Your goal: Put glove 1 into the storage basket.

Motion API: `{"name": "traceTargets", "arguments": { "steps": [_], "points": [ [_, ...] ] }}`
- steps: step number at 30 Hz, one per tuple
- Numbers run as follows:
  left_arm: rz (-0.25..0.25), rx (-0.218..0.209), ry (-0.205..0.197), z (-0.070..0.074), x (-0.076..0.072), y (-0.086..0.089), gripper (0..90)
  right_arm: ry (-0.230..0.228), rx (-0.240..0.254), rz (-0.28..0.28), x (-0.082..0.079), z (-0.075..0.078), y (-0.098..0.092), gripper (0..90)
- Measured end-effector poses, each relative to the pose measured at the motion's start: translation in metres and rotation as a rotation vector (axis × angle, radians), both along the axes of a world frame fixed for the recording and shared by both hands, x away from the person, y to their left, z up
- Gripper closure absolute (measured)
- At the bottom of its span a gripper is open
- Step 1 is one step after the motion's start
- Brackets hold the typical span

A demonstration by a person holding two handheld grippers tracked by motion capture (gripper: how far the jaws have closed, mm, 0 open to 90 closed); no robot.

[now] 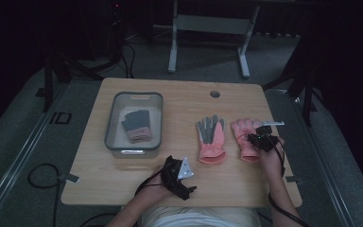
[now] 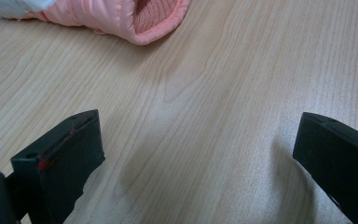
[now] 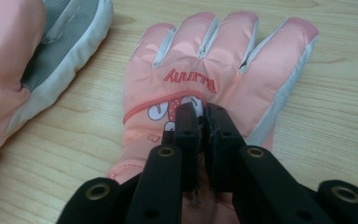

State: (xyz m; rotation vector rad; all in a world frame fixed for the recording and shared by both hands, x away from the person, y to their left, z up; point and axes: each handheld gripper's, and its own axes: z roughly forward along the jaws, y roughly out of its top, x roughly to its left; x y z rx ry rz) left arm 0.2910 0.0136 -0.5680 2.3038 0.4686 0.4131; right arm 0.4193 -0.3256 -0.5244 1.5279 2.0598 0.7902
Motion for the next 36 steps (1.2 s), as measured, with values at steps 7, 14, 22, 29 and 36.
{"name": "traceTargets", "arguments": {
  "steps": [7,14,22,29,36],
  "points": [
    [-0.003,0.001,0.001,0.0,0.001,0.0,1.2,-0.031,-0.023,0.087,-0.003,0.017,-0.008,71.8],
    [-0.006,0.008,-0.001,0.0,0.001,-0.001,1.1,-0.044,-0.078,0.188,-0.001,0.026,-0.01,66.6],
    [-0.007,0.008,-0.002,0.0,0.0,-0.001,1.1,-0.003,-0.112,0.207,0.003,0.009,-0.007,64.6],
    [-0.005,0.01,-0.001,-0.001,0.0,-0.001,1.1,0.03,-0.083,0.136,0.006,-0.002,-0.003,82.7],
    [-0.007,0.005,0.002,0.0,0.0,-0.001,1.1,-0.025,-0.068,0.041,-0.002,0.01,0.003,87.1]
  ]
}}
